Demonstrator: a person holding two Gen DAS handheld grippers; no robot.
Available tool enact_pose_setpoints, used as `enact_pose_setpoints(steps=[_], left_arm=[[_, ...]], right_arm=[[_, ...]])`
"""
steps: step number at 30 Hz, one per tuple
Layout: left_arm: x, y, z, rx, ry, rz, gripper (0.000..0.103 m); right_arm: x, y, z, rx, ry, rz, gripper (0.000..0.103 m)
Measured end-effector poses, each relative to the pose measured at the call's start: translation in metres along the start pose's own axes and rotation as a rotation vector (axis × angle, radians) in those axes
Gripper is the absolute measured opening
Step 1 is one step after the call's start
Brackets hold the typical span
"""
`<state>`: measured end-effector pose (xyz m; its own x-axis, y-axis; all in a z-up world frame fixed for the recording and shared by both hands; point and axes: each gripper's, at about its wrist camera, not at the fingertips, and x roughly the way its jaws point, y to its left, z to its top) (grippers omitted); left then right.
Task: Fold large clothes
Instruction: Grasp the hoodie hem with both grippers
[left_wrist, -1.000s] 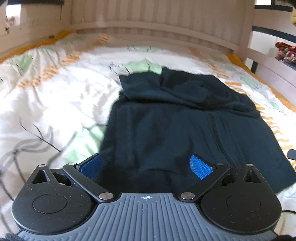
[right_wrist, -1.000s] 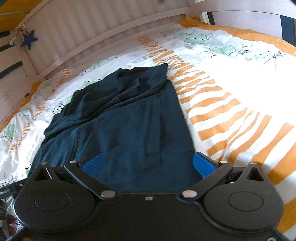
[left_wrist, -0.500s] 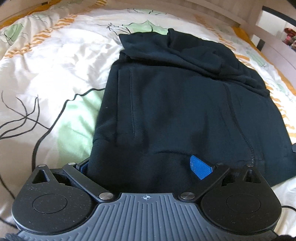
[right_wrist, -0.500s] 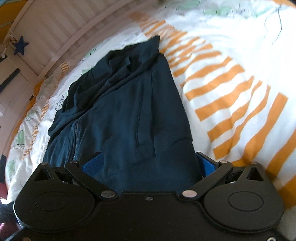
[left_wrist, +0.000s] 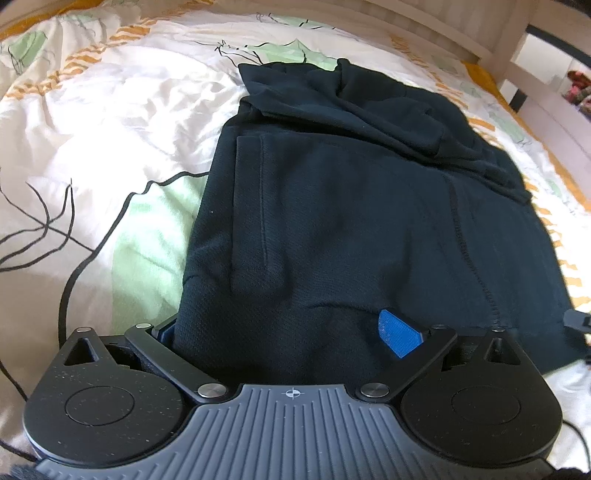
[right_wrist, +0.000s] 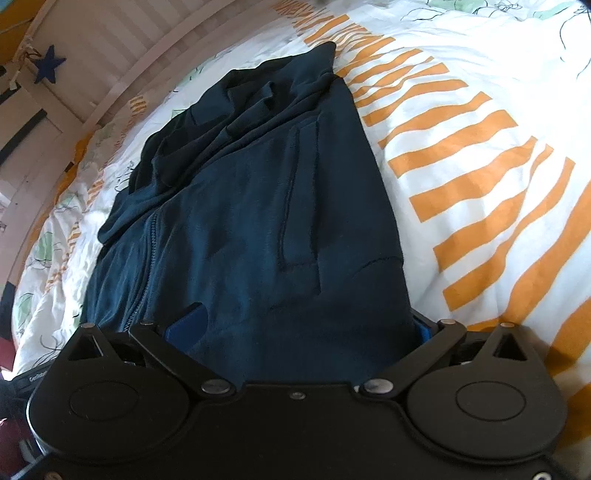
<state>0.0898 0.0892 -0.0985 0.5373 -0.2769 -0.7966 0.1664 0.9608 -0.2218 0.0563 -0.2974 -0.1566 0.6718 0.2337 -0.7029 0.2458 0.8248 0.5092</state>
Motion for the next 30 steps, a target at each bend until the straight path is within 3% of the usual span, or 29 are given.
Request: enact_pose_setpoints(steps=[6, 11, 13, 15, 16, 17, 18, 21, 22, 24, 30], left_arm=[[-0.010, 0.013, 0.000, -0.077, -0.027, -0.077, 0.100], [-0.023, 0.035, -0.001, -0.215, -0.092, -0.134, 0.085], [-0.022, 0.037, -0.001, -0.220, -0.076, -0.114, 0.074], [-0.019, 0.033, 0.001, -0.209, -0.049, -0.058, 0.049], [-0.019, 0.032, 0.001, -0.209, -0.045, -0.047, 0.044], [-0.019, 0.032, 0.000, -0.216, -0.044, -0.049, 0.032], [-0.019, 0.034, 0.000, -0.224, -0.044, -0.054, 0.023], [-0.023, 0.042, 0.000, -0.255, -0.067, -0.091, 0.011], [-0.024, 0.044, 0.000, -0.271, -0.078, -0.109, 0.011], [-0.028, 0.047, 0.002, -0.310, -0.105, -0.146, 0.010], [-0.050, 0.049, 0.019, -0.359, -0.210, -0.254, 0.010]], right_arm=[[-0.002, -0.002, 0.000, 0.007, 0.008, 0.034, 0.103], [-0.003, -0.003, -0.001, 0.008, 0.009, 0.040, 0.103], [-0.003, -0.003, -0.001, 0.008, 0.010, 0.042, 0.103], [-0.003, -0.003, -0.001, 0.011, 0.012, 0.048, 0.103], [-0.004, -0.004, -0.001, 0.017, 0.010, 0.055, 0.103], [-0.005, -0.004, -0.001, 0.023, 0.007, 0.057, 0.099], [-0.006, -0.005, -0.001, 0.029, 0.004, 0.058, 0.089], [-0.008, -0.005, -0.003, 0.040, -0.003, 0.010, 0.057], [-0.009, -0.005, -0.004, 0.038, -0.010, 0.005, 0.052], [-0.013, -0.005, -0.004, 0.046, -0.033, 0.014, 0.025], [-0.032, -0.017, 0.005, 0.157, -0.109, 0.208, 0.021]])
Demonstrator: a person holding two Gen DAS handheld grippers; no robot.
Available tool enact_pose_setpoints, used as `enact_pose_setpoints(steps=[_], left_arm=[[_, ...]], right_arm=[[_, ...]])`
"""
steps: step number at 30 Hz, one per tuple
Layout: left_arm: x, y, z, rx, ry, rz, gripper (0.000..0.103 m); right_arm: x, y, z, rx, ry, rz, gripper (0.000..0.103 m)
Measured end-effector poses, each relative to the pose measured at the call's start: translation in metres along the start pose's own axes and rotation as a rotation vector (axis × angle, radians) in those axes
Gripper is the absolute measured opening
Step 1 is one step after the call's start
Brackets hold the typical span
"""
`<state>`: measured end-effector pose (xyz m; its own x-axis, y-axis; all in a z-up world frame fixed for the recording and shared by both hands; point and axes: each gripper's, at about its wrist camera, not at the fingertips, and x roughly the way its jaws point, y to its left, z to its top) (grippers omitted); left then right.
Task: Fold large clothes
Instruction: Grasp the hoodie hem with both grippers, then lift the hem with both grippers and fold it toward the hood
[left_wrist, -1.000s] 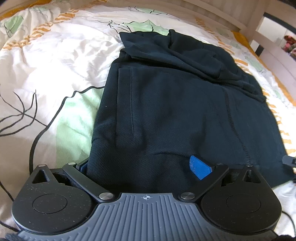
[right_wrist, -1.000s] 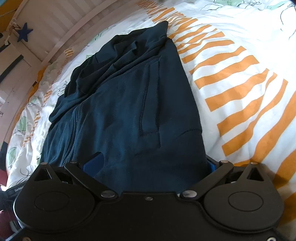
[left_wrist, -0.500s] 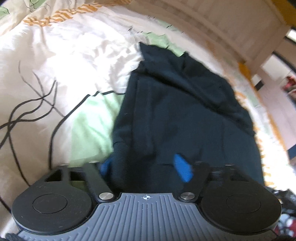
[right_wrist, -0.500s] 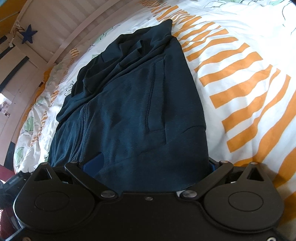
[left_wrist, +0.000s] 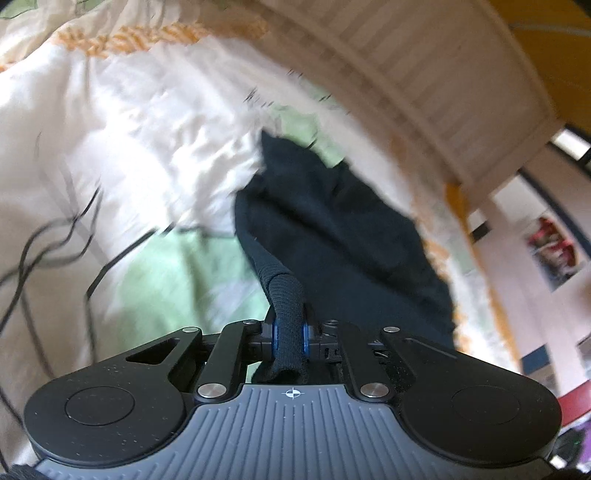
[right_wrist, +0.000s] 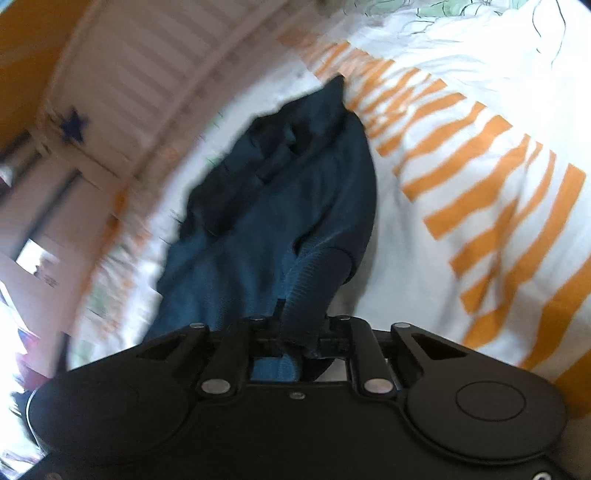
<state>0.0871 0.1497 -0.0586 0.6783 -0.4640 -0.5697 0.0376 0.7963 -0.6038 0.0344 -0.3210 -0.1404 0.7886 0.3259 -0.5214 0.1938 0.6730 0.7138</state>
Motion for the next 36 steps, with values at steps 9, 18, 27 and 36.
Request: enact_pose_setpoints(steps=[9, 18, 27, 36], left_arm=[[0.014, -0.042, 0.074, 0.020, -0.160, -0.131, 0.010], [0.089, -0.074, 0.146, 0.055, -0.223, -0.135, 0.010], [0.194, -0.044, 0.173, 0.011, -0.137, 0.014, 0.013], [0.206, -0.033, 0.181, -0.019, -0.161, 0.004, 0.097]], right_arm=[[-0.010, 0.031, 0.067, -0.031, -0.165, 0.198, 0.020], [0.056, 0.072, 0.171, -0.130, -0.237, 0.182, 0.020], [0.169, 0.044, 0.221, -0.128, -0.137, -0.013, 0.020], [0.193, 0.039, 0.222, -0.210, -0.194, -0.067, 0.071]])
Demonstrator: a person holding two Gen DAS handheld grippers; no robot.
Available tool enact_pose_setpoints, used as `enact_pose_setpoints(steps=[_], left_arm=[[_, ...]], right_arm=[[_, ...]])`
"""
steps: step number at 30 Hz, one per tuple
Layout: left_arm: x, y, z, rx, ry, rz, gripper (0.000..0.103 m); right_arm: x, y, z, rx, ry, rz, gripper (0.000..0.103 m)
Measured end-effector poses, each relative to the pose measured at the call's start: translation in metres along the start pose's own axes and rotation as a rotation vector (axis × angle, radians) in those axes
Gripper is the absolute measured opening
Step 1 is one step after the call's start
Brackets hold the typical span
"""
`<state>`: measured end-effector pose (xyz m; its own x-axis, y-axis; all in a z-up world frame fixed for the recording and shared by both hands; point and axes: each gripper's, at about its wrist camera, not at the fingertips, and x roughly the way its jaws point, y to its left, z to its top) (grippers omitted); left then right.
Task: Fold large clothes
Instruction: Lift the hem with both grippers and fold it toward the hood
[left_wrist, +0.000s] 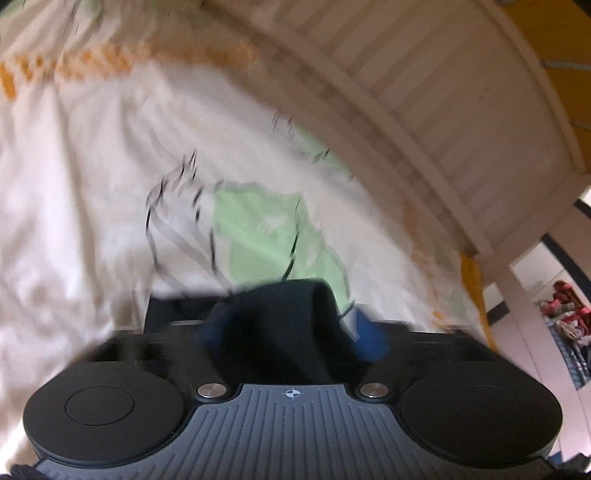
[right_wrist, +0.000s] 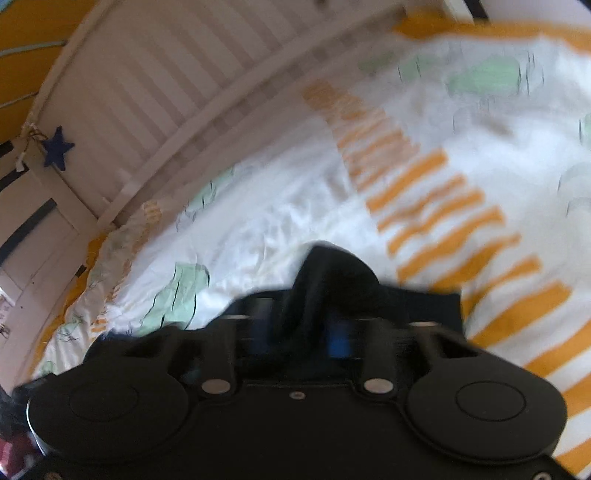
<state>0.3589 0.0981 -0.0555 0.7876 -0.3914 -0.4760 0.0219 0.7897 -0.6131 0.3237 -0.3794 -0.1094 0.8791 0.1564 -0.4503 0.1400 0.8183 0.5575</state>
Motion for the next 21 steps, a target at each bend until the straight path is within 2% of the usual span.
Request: enact_pose_setpoints(steps=[1, 2, 5, 6, 8, 11, 16, 21], left_arm=[[-0.008, -0.006, 0.003, 0.027, -0.040, 0.005, 0.099], [-0.015, -0.012, 0.006, 0.056, -0.068, 0.009, 0.099], [-0.035, -0.036, 0.006, 0.174, -0.097, 0.032, 0.100], [-0.039, -0.046, 0.003, 0.223, -0.093, 0.040, 0.103], [-0.048, -0.063, -0.009, 0.326, -0.081, 0.048, 0.103], [-0.047, -0.082, -0.033, 0.440, -0.041, 0.062, 0.103], [-0.021, -0.097, -0.072, 0.585, 0.049, 0.098, 0.103], [0.023, -0.085, -0.086, 0.616, 0.144, 0.173, 0.103]], right_arm=[[-0.006, 0.003, 0.002, -0.025, -0.040, 0.000, 0.081], [-0.016, 0.006, 0.003, -0.056, -0.083, -0.003, 0.085], [-0.034, 0.022, 0.005, -0.172, -0.132, -0.020, 0.085], [-0.039, 0.028, 0.005, -0.212, -0.143, -0.020, 0.085], [-0.046, 0.043, -0.001, -0.294, -0.146, -0.021, 0.086], [-0.048, 0.064, -0.017, -0.400, -0.117, -0.018, 0.088], [-0.034, 0.090, -0.047, -0.522, -0.044, -0.023, 0.092], [0.005, 0.096, -0.058, -0.558, 0.031, -0.072, 0.092]])
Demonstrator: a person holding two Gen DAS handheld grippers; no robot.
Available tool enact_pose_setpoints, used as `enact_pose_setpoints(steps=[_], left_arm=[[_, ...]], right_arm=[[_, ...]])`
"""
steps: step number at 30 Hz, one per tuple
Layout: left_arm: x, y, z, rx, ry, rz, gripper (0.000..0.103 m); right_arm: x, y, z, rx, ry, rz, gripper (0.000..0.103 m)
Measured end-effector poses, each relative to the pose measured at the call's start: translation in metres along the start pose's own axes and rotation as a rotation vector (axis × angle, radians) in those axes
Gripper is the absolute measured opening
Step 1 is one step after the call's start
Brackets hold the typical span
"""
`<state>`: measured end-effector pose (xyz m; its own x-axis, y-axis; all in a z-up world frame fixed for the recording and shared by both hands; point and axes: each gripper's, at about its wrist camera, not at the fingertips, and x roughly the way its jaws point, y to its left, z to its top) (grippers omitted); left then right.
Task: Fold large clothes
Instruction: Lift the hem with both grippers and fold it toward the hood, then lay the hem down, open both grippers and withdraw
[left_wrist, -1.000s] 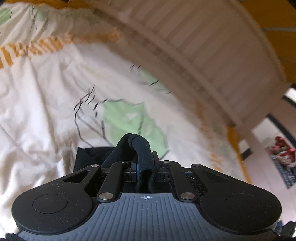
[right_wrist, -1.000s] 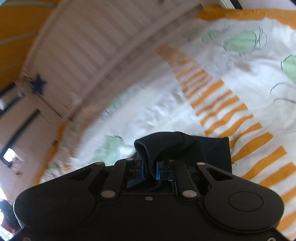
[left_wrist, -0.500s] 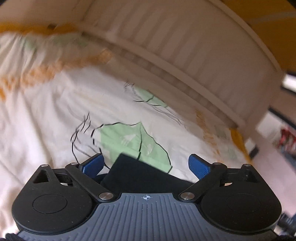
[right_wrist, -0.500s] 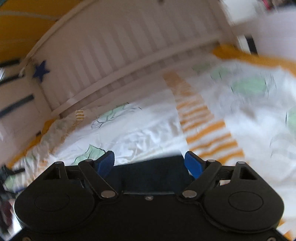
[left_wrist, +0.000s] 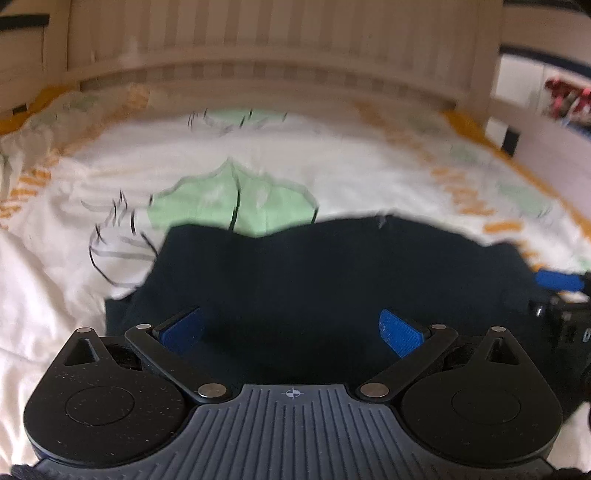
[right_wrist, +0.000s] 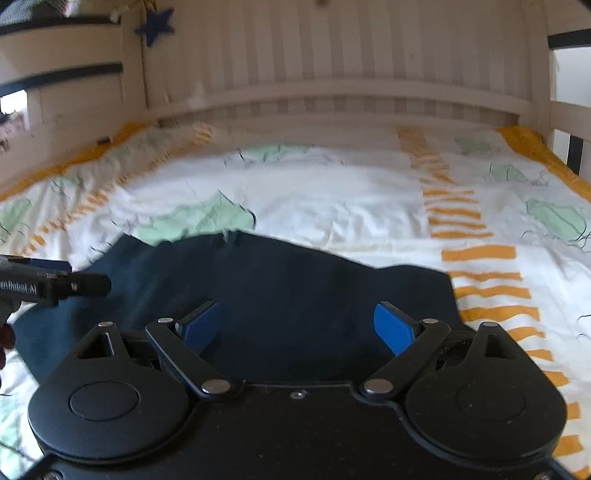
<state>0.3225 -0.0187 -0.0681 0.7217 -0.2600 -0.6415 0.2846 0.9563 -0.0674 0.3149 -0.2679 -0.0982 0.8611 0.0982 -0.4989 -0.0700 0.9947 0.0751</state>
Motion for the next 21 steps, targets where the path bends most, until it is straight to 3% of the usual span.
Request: enact_pose_setpoints(steps=[3, 7, 12, 21], left_arm=[[0.027, 0.005, -0.006, 0.011, 0.050, 0.023, 0.103], [0.034, 0.011, -0.017, 0.001, 0.018, 0.003, 0.103], [0.029, 0.010, -0.032, 0.010, -0.048, 0.003, 0.103], [0.031, 0.007, -0.028, 0.012, -0.047, 0.009, 0.103]], right_arm=[[0.028, -0.003, 0.000, 0.013, 0.054, -0.058, 0.092], [0.054, -0.006, -0.009, 0.028, 0.110, -0.115, 0.096], [0.055, 0.000, -0.023, -0.006, 0.063, -0.144, 0.100], [0.058, -0.001, -0.024, 0.002, 0.054, -0.148, 0.100]])
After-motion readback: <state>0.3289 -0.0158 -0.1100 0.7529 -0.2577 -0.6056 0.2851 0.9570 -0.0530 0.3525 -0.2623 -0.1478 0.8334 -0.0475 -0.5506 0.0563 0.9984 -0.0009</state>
